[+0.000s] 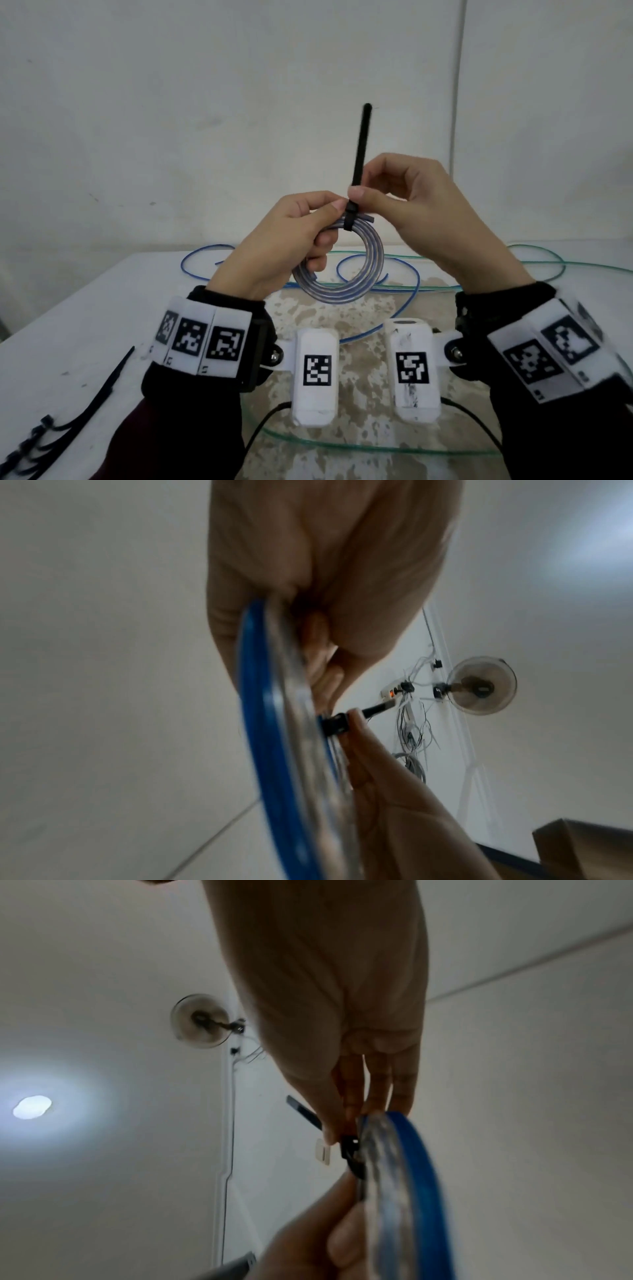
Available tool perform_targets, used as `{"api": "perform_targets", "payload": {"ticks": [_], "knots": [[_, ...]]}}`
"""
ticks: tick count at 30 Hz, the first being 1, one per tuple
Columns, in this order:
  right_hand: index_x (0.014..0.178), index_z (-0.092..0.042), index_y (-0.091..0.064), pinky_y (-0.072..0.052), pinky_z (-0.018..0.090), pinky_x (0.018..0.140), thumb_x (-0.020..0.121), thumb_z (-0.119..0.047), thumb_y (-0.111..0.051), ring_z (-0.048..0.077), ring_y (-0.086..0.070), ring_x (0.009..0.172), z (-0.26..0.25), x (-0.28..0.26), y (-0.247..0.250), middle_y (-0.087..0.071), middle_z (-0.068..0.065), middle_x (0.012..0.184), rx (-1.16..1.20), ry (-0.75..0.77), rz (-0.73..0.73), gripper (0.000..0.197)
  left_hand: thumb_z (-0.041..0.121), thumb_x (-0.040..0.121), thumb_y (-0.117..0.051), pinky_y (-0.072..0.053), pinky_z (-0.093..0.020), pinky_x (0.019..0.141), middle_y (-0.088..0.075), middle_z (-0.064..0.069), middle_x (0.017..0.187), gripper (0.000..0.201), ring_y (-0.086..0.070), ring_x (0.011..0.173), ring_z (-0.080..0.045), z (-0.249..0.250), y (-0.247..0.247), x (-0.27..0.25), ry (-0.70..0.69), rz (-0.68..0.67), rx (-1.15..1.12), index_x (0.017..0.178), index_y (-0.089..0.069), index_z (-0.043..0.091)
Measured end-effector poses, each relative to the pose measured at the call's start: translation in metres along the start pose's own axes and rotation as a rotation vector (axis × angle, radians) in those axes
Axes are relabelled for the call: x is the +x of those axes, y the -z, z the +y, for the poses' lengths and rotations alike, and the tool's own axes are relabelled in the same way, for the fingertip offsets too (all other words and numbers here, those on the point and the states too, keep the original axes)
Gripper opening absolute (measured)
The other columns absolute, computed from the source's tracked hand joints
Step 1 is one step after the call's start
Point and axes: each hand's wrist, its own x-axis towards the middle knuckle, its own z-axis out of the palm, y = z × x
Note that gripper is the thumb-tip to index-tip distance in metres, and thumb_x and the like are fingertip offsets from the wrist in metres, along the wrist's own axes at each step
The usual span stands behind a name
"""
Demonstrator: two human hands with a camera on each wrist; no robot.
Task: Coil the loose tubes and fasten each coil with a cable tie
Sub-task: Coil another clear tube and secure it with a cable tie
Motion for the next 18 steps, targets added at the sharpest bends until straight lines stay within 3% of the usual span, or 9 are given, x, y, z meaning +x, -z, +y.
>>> {"api": "perform_targets", "payload": {"ticks": [2,5,7,11,14,18], "knots": [[0.073,-0.02,-0.059,-0.044,0.013,0.062,0.085,-0.012,-0.068,0.0,-0.058,0.062,-0.003,0.0,-0.001,-0.063,-0.005,0.068,-0.12,0.074,0.002,0.017,0.014,0.099,-0.044,-0.023,-0.015,0.035,-0.031,0.005,0.054,0.022,-0.014,0.052,-0.012,-0.001,0.0,0.001,0.019,0.028,-0.042,0.085,-0.06,0.013],[0.073,-0.019,-0.062,-0.046,0.017,0.066,0.085,-0.019,-0.07,0.003,-0.061,0.067,-0.001,0.001,0.0,-0.066,-0.005,0.071,-0.145,0.046,0.025,0.013,0.013,0.1,-0.044,-0.021,-0.014,0.036,-0.032,0.006,0.05,0.024,-0.018,0.043,-0.007,0.0,0.0,0.0,0.028,0.051,-0.034,0.082,-0.059,0.016],[0.074,-0.015,-0.064,-0.051,0.022,0.067,0.086,-0.019,-0.068,0.006,-0.061,0.067,0.001,0.001,-0.001,-0.065,-0.005,0.068,-0.049,-0.014,0.049,0.014,0.014,0.1,-0.042,-0.021,-0.014,0.038,-0.032,0.004,0.049,0.026,-0.018,0.038,-0.006,0.004,-0.002,0.0,0.045,0.039,-0.036,0.083,-0.061,0.017],[0.075,-0.013,-0.06,-0.05,0.019,0.06,0.09,-0.014,-0.063,0.009,-0.061,0.067,0.0,0.0,-0.002,-0.062,-0.005,0.066,0.117,-0.067,0.04,0.015,0.032,0.095,-0.051,-0.02,-0.02,0.042,-0.029,0.002,0.053,0.032,-0.018,0.039,-0.009,0.013,-0.006,-0.003,0.016,0.025,-0.002,0.069,-0.067,0.023],[0.073,-0.015,-0.057,-0.05,0.02,0.059,0.09,-0.012,-0.062,0.007,-0.062,0.064,0.0,0.001,-0.001,-0.06,-0.006,0.066,0.131,-0.045,0.044,0.018,0.025,0.094,-0.056,-0.022,-0.018,0.04,-0.031,0.01,0.046,0.019,-0.023,0.041,-0.007,0.01,-0.008,-0.005,-0.104,0.102,0.082,0.082,-0.069,0.018],[0.07,-0.017,-0.056,-0.057,0.035,0.062,0.088,-0.012,-0.064,0.014,-0.061,0.06,0.005,0.001,-0.004,-0.062,0.003,0.067,0.014,-0.037,0.155,0.02,0.016,0.095,-0.056,-0.028,-0.009,0.042,-0.042,0.016,0.037,0.02,-0.038,0.035,-0.001,0.004,-0.016,-0.003,-0.231,0.158,0.266,0.095,-0.07,0.002]]}}
